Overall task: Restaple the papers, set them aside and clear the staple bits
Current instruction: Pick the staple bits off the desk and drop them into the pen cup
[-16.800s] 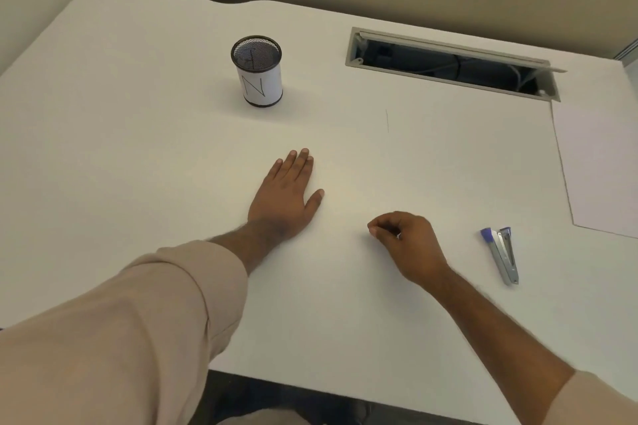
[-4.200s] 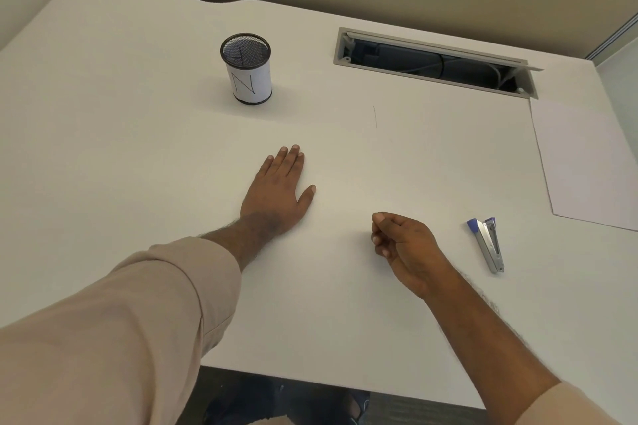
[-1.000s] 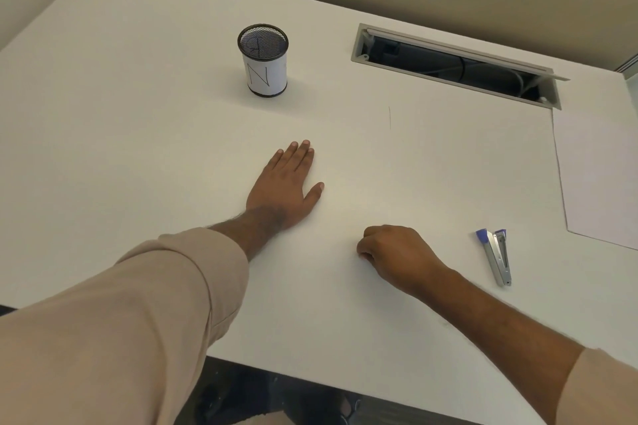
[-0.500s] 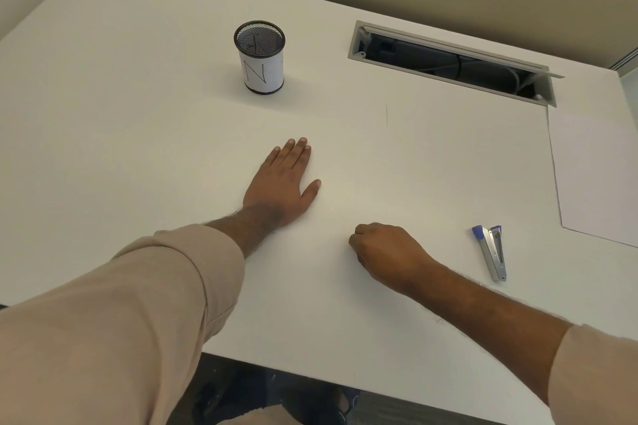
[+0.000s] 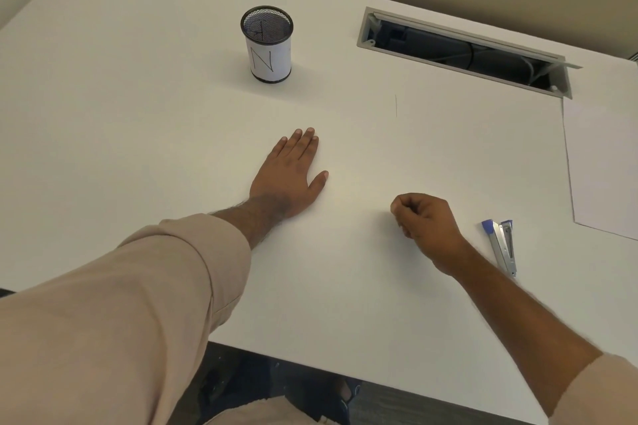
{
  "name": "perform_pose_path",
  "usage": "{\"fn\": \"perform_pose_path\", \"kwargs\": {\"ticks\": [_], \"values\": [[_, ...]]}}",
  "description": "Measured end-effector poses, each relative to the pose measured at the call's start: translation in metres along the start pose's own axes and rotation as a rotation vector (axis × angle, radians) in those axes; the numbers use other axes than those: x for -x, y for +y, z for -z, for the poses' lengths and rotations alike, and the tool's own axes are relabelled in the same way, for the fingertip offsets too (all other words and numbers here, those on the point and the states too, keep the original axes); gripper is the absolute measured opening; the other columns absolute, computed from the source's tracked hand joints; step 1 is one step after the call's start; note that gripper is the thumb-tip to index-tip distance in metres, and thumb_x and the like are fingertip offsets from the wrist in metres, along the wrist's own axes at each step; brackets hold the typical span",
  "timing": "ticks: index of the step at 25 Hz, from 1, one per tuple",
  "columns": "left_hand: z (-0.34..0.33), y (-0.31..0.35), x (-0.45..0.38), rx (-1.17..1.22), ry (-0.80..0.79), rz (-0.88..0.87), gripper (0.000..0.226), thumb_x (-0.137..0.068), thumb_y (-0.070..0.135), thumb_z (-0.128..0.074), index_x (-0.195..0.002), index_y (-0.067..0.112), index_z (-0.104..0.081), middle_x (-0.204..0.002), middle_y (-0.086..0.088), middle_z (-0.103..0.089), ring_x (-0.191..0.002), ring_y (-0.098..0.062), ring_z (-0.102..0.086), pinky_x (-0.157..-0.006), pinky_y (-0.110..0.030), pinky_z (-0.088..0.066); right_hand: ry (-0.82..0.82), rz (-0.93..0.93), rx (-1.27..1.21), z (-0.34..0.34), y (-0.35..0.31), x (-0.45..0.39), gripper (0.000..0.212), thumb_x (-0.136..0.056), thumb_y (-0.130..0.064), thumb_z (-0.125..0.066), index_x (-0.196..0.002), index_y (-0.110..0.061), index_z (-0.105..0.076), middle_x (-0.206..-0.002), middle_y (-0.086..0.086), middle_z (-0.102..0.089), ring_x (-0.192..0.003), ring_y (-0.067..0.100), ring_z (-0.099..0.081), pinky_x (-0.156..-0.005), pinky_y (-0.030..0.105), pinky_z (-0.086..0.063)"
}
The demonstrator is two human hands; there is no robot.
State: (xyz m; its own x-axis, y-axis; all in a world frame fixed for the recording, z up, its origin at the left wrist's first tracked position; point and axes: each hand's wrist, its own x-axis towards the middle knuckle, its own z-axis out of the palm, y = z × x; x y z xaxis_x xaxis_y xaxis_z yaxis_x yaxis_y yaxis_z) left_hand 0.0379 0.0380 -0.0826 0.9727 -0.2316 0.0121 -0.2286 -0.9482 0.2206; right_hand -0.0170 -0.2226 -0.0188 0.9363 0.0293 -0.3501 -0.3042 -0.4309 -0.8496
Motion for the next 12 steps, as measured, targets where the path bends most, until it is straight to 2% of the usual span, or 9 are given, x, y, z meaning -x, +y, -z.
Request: {"fn": "perform_pose_path", "kwargs": {"ticks": [2, 5, 9, 12], "values": [[0.0, 0.0, 0.0, -0.004, -0.001, -0.001, 0.071, -0.098, 0.052, -0.021, -0.156, 0.013, -0.01, -0.165, 0.0, -0.005, -0.151, -0.014, -0.002, -0.123, -0.036, -0.005, 0.013, -0.046, -0.133, 0.004, 0.0, -0.001, 0.02, -0.089, -0.009, -0.056, -0.072, -0.001, -0.06, -0.062, 0.008, -0.046, -0.059, 0.02, -0.038, -0.055, 0.03, -0.033], [0.0, 0.0, -0.001, 0.0, -0.005, -0.007, 0.071, -0.098, 0.053, -0.02, -0.156, 0.014, -0.01, -0.165, 0.0, -0.005, -0.151, -0.014, -0.001, -0.123, -0.036, -0.004, -0.009, -0.084, -0.291, 0.005, -0.006, -0.004, 0.02, -0.091, -0.01, -0.056, -0.072, -0.006, -0.06, -0.066, 0.011, -0.047, -0.057, 0.019, -0.039, -0.05, 0.024, -0.033], [0.0, 0.001, -0.001, -0.015, -0.002, -0.007, 0.071, -0.098, 0.052, -0.019, -0.156, 0.013, -0.008, -0.165, -0.001, -0.003, -0.151, -0.015, 0.001, -0.123, -0.036, -0.004, -0.064, -0.132, -0.454, -0.003, -0.024, -0.016, 0.02, -0.093, -0.01, -0.055, -0.073, -0.01, -0.057, -0.068, 0.005, -0.049, -0.056, 0.016, -0.041, -0.051, 0.027, -0.025], [0.001, 0.001, -0.001, -0.023, -0.006, -0.011, 0.071, -0.098, 0.052, -0.017, -0.156, 0.013, -0.007, -0.165, -0.002, -0.001, -0.151, -0.016, 0.002, -0.123, -0.037, -0.004, -0.171, -0.082, -0.487, -0.013, -0.052, -0.035, 0.022, -0.094, -0.012, -0.054, -0.072, -0.012, -0.056, -0.068, 0.003, -0.048, -0.056, 0.014, -0.04, -0.05, 0.026, -0.025]]}}
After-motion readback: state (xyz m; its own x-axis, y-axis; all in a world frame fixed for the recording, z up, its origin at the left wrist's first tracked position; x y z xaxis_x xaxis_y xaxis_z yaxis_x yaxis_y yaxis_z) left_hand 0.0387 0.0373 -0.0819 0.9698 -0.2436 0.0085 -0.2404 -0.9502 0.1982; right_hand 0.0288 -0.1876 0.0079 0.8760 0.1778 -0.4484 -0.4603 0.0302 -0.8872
